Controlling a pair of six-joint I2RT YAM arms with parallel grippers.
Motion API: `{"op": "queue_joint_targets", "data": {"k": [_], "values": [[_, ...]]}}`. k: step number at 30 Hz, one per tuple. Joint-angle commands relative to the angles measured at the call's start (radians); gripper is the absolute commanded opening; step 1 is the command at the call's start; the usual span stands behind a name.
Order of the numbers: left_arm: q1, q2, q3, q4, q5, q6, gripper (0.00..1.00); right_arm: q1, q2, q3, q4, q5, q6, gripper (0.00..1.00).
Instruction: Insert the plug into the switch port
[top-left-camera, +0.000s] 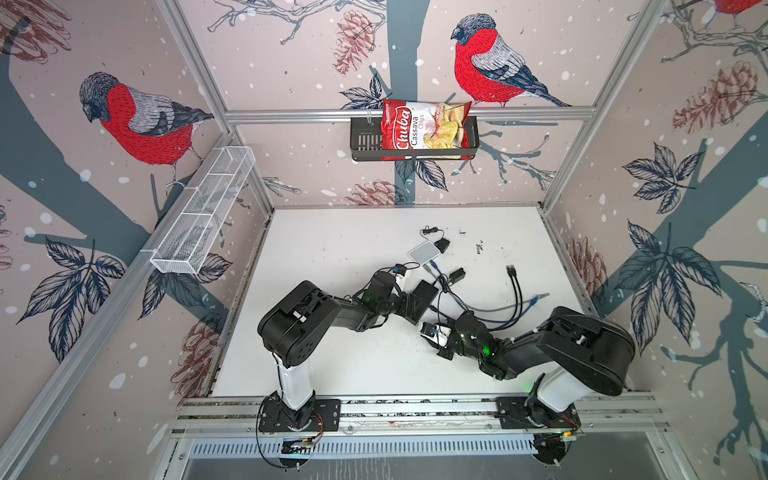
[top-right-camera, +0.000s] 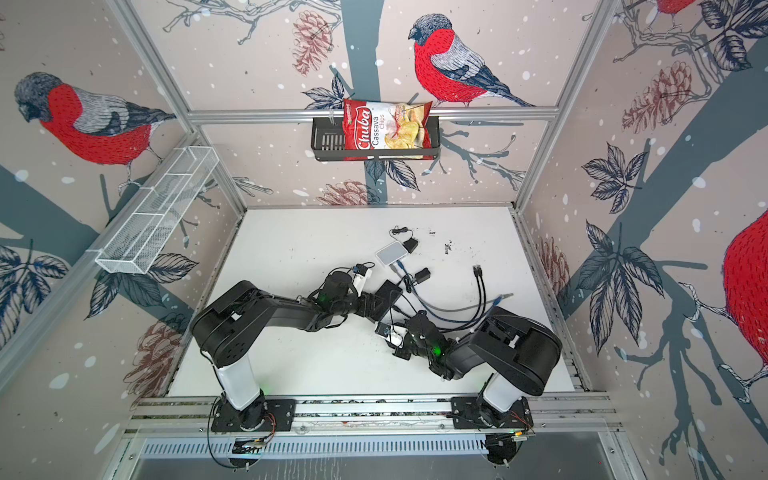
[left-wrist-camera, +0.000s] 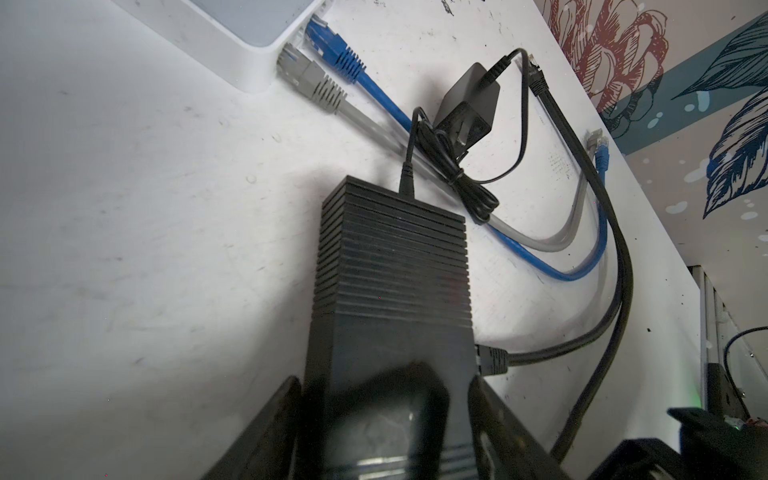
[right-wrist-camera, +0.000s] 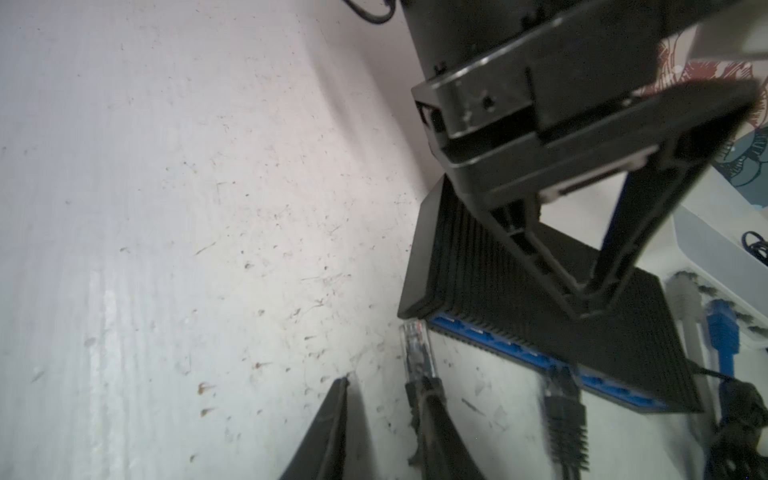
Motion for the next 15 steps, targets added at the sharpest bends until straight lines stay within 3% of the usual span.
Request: {"op": "queue_joint_targets", "data": {"k": [1, 15], "values": [[0.004, -0.002, -0.008, -0.105, 0.015, 0.004, 0.64, 0.001, -0.014, 0.012, -0.016, 0.004, -0.018, 0.31], [0.004, -0.004, -0.011, -0.098, 0.02, 0.004, 0.64, -0.047, -0.016, 0.046, -0.114, -0.071, -0.02, 0.32]]}}
